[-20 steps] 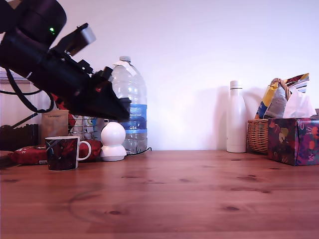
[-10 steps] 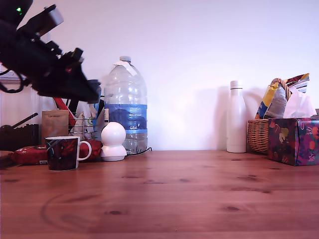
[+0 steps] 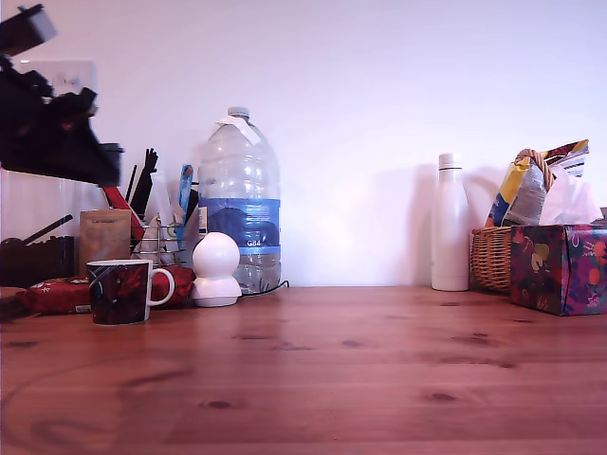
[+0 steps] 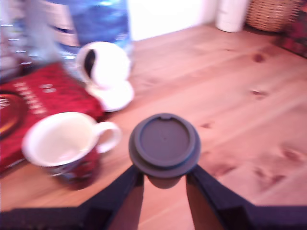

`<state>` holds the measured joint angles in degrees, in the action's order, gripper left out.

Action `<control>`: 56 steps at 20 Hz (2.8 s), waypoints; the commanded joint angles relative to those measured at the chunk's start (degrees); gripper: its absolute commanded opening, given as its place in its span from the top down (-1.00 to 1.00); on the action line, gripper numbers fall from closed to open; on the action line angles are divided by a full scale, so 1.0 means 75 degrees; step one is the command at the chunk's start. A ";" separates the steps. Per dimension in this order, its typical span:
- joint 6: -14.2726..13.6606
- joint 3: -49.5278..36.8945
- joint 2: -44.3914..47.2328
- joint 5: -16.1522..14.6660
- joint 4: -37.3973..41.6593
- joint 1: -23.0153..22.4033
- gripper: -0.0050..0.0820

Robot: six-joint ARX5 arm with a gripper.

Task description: Pick up the coffee capsules from the table one by one and drop them inside the nearest coffee cup

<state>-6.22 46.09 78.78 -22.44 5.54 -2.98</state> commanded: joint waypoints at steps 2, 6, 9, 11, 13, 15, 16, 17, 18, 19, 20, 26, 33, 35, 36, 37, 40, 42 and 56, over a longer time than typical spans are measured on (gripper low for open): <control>-0.0032 0.0020 -0.0105 -0.0003 -0.0009 0.0356 0.55; -0.0032 0.0020 -0.0122 -0.0006 -0.0009 0.0901 0.55; -0.0026 0.0020 -0.0119 -0.0006 -0.0009 0.1166 0.55; -0.0026 0.0017 -0.0119 -0.0009 0.0009 0.1198 0.55; -0.0026 0.0020 -0.0119 -0.0055 0.0009 0.1192 0.55; -0.0006 0.0020 -0.0119 -0.0230 0.0009 0.1134 0.55; -0.0006 0.0020 -0.0119 -0.0233 0.0009 0.1084 0.55; 0.0000 0.0023 -0.0119 -0.0230 0.0009 0.1035 0.55; 0.0035 0.0026 -0.0117 -0.0224 0.0012 0.0970 0.55; 0.0029 0.0058 -0.0102 -0.0198 -0.0006 0.0886 0.55; 0.0029 0.0108 -0.0087 -0.0079 -0.0058 0.0781 0.55; 0.0029 0.1472 0.0743 0.0536 -0.1172 0.0256 0.55; 0.0026 0.3252 0.1958 0.0956 -0.2597 0.0125 0.55; 0.0026 0.3707 0.2224 0.1058 -0.2987 0.0125 0.55; 0.0026 0.3946 0.2361 0.1061 -0.3179 0.0125 0.55; 0.0026 0.4170 0.2509 0.1061 -0.3366 0.0125 0.55; 0.0017 0.4893 0.3031 0.1061 -0.3888 0.0122 0.55; -0.0035 0.5330 0.3337 0.1078 -0.4179 0.0076 0.55; -0.0032 0.7475 0.5488 0.1894 -0.6062 -0.0274 0.55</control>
<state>-6.24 101.80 118.28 -8.43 -39.77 -4.82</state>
